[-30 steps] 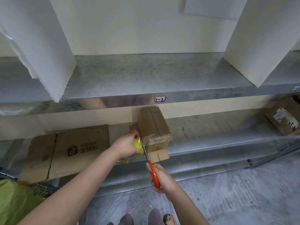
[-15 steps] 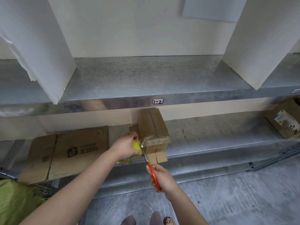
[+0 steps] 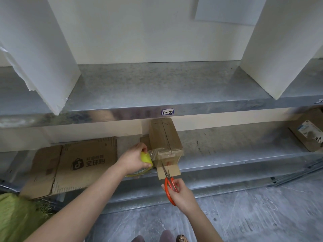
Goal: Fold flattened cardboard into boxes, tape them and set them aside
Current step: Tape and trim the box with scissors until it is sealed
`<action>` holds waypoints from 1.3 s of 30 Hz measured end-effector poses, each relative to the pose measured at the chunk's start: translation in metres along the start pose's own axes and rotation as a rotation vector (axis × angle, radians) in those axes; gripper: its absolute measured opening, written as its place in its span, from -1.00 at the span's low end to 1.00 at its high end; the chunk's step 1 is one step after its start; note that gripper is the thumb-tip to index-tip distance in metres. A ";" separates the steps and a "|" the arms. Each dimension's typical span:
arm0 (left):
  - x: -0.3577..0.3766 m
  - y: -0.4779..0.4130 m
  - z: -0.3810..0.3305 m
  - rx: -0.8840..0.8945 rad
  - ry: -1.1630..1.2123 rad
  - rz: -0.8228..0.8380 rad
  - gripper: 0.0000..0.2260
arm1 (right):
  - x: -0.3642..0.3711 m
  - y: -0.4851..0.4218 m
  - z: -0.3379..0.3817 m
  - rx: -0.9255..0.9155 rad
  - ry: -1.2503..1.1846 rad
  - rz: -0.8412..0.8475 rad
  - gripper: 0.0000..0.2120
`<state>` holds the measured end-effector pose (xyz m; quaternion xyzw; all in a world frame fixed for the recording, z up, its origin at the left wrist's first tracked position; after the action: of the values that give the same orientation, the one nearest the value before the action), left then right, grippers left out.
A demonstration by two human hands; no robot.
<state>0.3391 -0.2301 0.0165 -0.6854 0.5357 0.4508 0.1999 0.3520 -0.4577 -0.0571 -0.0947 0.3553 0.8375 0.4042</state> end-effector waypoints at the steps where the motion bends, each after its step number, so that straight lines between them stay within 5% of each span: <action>1: 0.001 0.000 0.000 -0.002 -0.001 0.004 -0.57 | -0.008 -0.003 -0.003 -0.041 0.095 -0.051 -0.57; 6: 0.006 -0.002 -0.004 -0.008 -0.002 0.012 -0.56 | -0.070 -0.013 -0.012 -0.208 0.612 -0.344 -0.55; 12: 0.007 -0.004 -0.008 -0.056 0.002 -0.010 -0.55 | -0.151 -0.047 -0.027 -0.212 0.582 -0.512 -0.63; 24: 0.020 0.005 0.006 -0.206 0.088 -0.073 -0.50 | -0.151 -0.148 -0.034 -0.201 0.736 -0.287 -0.46; 34: 0.021 0.006 0.010 -0.216 0.084 -0.063 -0.50 | -0.127 -0.093 0.001 -0.623 0.762 -0.438 -0.48; 39: 0.025 0.006 0.005 -0.168 0.107 -0.061 -0.53 | -0.082 -0.046 0.046 -0.840 0.643 -0.367 -0.53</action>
<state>0.3324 -0.2419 -0.0058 -0.7388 0.4848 0.4507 0.1265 0.4463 -0.4572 -0.0108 -0.5587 0.0742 0.7518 0.3422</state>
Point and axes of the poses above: each hand's wrist, its own y-axis away from the middle knuckle, its own x-axis out of the palm, z = x × y, the point moved 7 cm from there along -y, towards the middle knuckle, and after that the axes turned 2 degrees about y, right-handed, at the moved point
